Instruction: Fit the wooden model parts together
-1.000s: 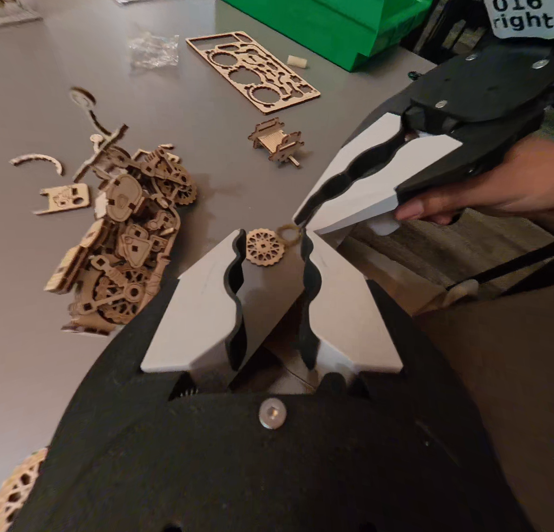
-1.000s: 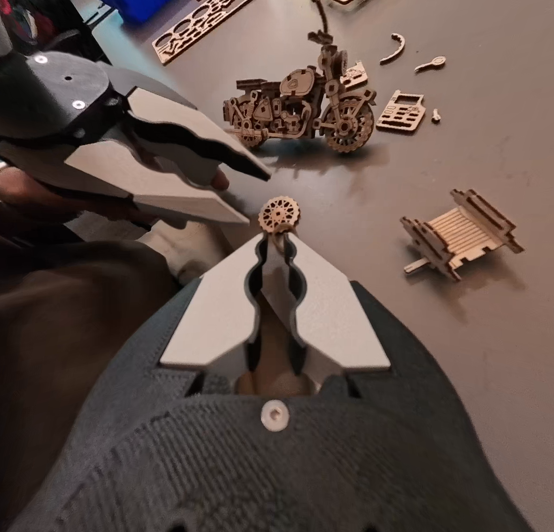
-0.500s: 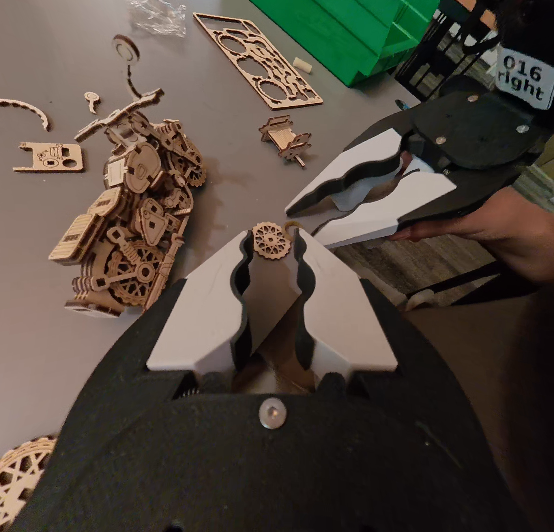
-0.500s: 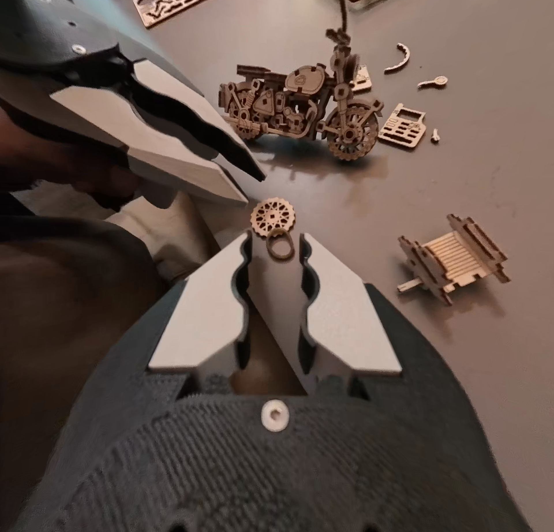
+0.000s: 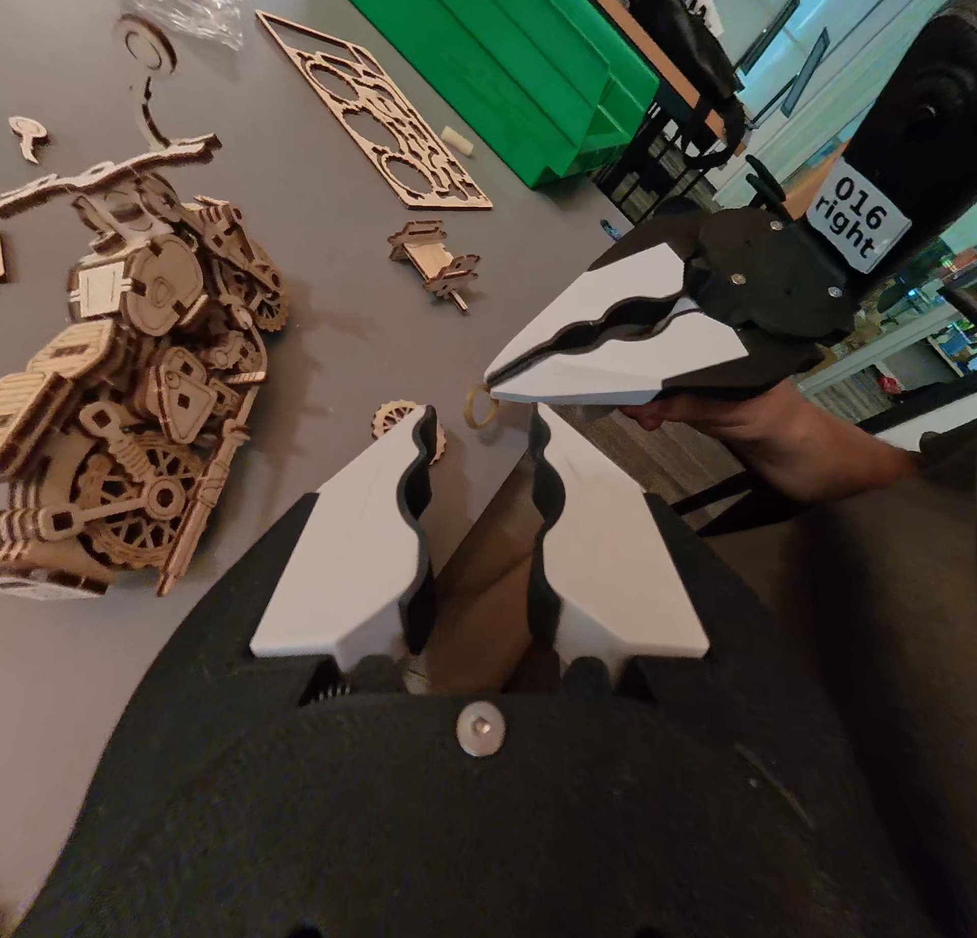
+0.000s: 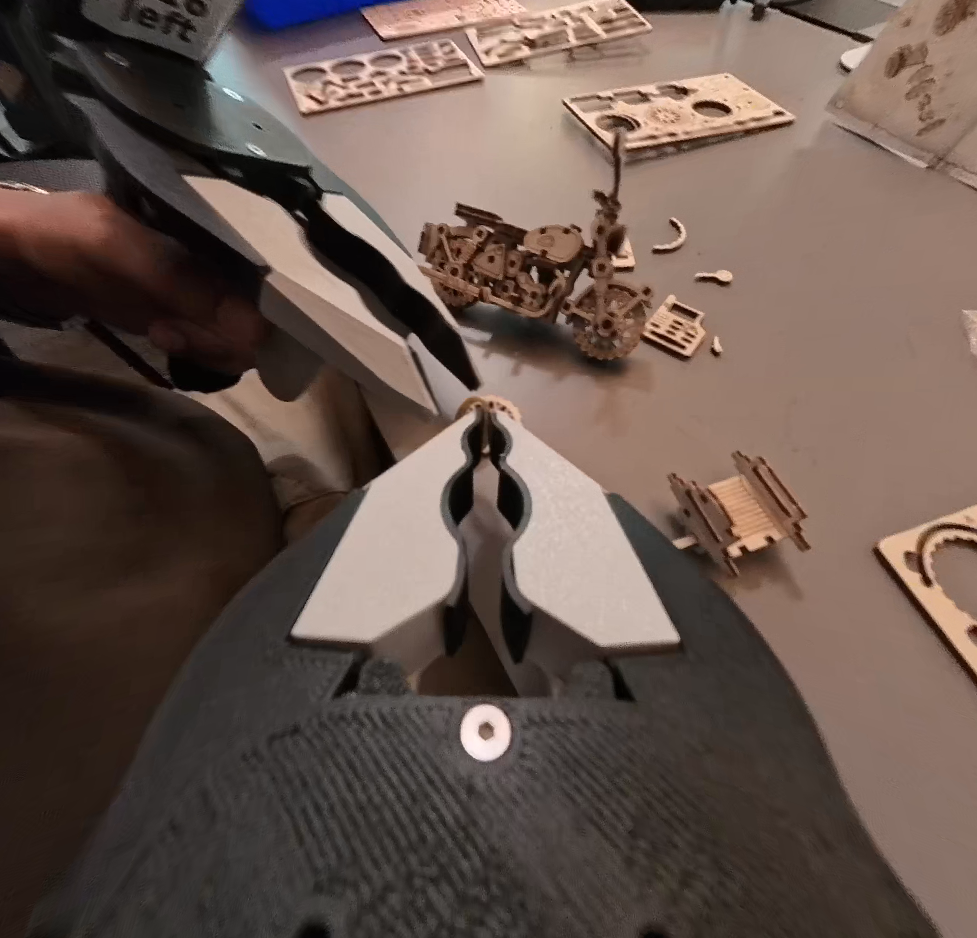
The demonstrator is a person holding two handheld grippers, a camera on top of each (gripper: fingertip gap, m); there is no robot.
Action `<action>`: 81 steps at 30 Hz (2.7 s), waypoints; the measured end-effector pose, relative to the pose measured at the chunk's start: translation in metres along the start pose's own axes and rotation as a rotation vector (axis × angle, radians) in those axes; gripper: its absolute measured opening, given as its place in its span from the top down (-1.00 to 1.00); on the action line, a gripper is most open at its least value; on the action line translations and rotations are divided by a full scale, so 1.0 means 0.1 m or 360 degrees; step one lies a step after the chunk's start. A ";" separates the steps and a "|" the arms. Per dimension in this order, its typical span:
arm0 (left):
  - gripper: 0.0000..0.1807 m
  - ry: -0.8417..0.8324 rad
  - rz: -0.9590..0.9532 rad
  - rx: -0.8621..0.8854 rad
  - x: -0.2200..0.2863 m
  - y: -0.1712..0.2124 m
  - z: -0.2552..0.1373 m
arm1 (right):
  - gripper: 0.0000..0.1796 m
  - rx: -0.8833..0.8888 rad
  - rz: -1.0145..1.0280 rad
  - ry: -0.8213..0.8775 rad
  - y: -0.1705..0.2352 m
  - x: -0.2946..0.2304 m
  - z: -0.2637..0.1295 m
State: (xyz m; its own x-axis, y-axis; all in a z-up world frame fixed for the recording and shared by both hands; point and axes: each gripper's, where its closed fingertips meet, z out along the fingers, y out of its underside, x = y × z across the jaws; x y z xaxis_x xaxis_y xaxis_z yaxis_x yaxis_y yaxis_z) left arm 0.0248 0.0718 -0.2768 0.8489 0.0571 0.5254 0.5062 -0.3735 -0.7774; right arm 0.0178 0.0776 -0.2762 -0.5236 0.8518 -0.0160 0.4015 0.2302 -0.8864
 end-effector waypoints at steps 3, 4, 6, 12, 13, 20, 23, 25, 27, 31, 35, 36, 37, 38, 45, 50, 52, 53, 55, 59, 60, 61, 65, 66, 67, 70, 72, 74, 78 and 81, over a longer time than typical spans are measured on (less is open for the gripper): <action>0.75 0.0064 -0.0047 0.0047 0.05 -0.04 -0.02 | 1.00 0.0072 0.0001 -0.0036 -0.08 -0.07 -0.01; 0.83 0.0067 -0.0059 0.0054 0.04 -0.05 -0.02 | 0.99 0.0078 0.0006 -0.0045 -0.08 -0.08 -0.02; 0.98 0.0017 -0.0042 0.0025 0.00 -0.02 -0.02 | 0.99 0.0084 0.0029 -0.0049 -0.09 -0.08 -0.02; 1.00 -0.0044 0.0031 0.0004 -0.05 -0.02 -0.05 | 0.97 0.0108 0.0064 -0.0048 -0.10 -0.06 -0.05; 1.00 -0.0056 0.0016 0.0007 -0.08 -0.02 -0.06 | 0.89 0.0109 0.0066 -0.0027 -0.10 -0.03 -0.05; 1.00 -0.0054 -0.0096 0.0037 -0.18 -0.06 -0.12 | 0.54 0.0084 0.0223 -0.0121 -0.07 -0.10 0.03; 1.00 -0.0125 -0.0077 0.0076 -0.26 -0.11 -0.15 | 0.57 -0.0038 0.0259 -0.0046 0.06 -0.03 0.09; 1.00 -0.0170 -0.0101 0.0099 -0.33 -0.14 -0.18 | 0.54 -0.0111 0.0202 -0.0046 0.12 -0.06 0.14; 1.00 -0.0171 -0.0143 0.0119 -0.36 -0.16 -0.21 | 0.50 -0.0115 0.0065 -0.0065 0.08 -0.15 0.20; 1.00 -0.0164 -0.0202 0.0164 -0.39 -0.19 -0.26 | 0.40 -0.0237 -0.0257 -0.0001 0.13 -0.25 0.36; 1.00 -0.0174 -0.0201 0.0170 -0.33 -0.16 -0.30 | 0.41 -0.0325 -0.0261 -0.0064 0.24 -0.41 0.32; 1.00 -0.0176 -0.0208 0.0166 -0.31 -0.13 -0.30 | 0.42 -0.0321 -0.0242 -0.0072 0.25 -0.43 0.29; 1.00 -0.0163 -0.0225 0.0171 -0.28 -0.11 -0.31 | 0.45 -0.0307 -0.0215 -0.0082 0.26 -0.46 0.26; 1.00 -0.0147 -0.0243 0.0181 -0.23 -0.09 -0.32 | 0.48 -0.0289 -0.0180 -0.0093 0.27 -0.48 0.23; 1.00 -0.0170 -0.0218 0.0104 -0.12 0.07 -0.27 | 0.40 -0.0200 -0.0105 -0.0050 0.24 -0.46 0.09; 1.00 -0.0242 -0.0107 0.0076 -0.15 0.08 -0.24 | 0.39 -0.0109 -0.0199 0.0016 0.17 -0.38 -0.03; 1.00 -0.0266 -0.0082 0.0074 -0.18 0.07 -0.24 | 0.39 -0.0173 -0.0209 0.0008 0.25 -0.36 -0.02; 1.00 -0.0283 -0.0073 0.0075 -0.19 0.06 -0.24 | 0.40 -0.0200 -0.0217 0.0005 0.28 -0.36 -0.01; 1.00 -0.0358 -0.0075 0.0070 -0.29 0.04 -0.23 | 0.54 -0.0221 -0.0267 0.0016 0.31 -0.35 0.03; 1.00 -0.0418 -0.0146 -0.0010 -0.39 0.00 -0.10 | 0.68 -0.0310 -0.0418 0.0108 0.34 -0.26 0.14; 1.00 -0.0408 -0.0145 -0.0014 -0.38 -0.01 -0.08 | 0.70 -0.0313 -0.0430 0.0105 0.34 -0.27 0.14; 0.99 -0.0407 -0.0146 -0.0021 -0.37 0.00 -0.06 | 0.72 -0.0312 -0.0432 0.0105 0.34 -0.28 0.14; 0.70 -0.0329 -0.0210 0.0001 -0.30 -0.02 -0.03 | 0.94 -0.0228 -0.0422 0.0151 0.23 -0.27 0.06; 0.62 -0.0306 -0.0213 0.0007 -0.29 -0.03 -0.03 | 0.95 -0.0197 -0.0401 0.0170 0.19 -0.23 0.03; 0.60 -0.0293 -0.0214 0.0004 -0.28 -0.03 -0.04 | 0.95 -0.0173 -0.0361 0.0176 0.17 -0.20 0.02; 0.54 -0.0273 -0.0213 0.0014 -0.26 -0.02 -0.08 | 0.96 -0.0081 -0.0158 0.0130 0.12 -0.13 -0.03; 0.48 -0.0259 -0.0196 0.0051 -0.23 -0.02 -0.14 | 0.96 0.0065 -0.0004 0.0101 -0.01 -0.08 -0.11; 0.46 -0.0206 -0.0162 0.0126 -0.16 -0.05 -0.21 | 0.97 0.0259 0.0162 -0.0008 -0.18 -0.08 -0.20; 0.50 0.0201 -0.0175 0.0229 0.27 -0.17 -0.24 | 0.98 0.0544 0.0617 -0.0529 -0.46 -0.29 -0.30; 0.77 0.0429 -0.0275 0.0251 0.44 -0.19 -0.27 | 0.98 0.0670 0.0856 -0.0707 -0.60 -0.30 -0.31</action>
State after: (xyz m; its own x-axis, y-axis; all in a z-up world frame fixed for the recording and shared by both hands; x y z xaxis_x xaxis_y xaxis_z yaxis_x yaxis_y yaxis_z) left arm 0.0481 0.0562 -0.2293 0.6886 -0.1474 0.7100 0.6741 -0.2307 -0.7017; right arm 0.0330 0.0530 -0.2085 -0.6241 0.5090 -0.5928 0.4132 -0.4290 -0.8033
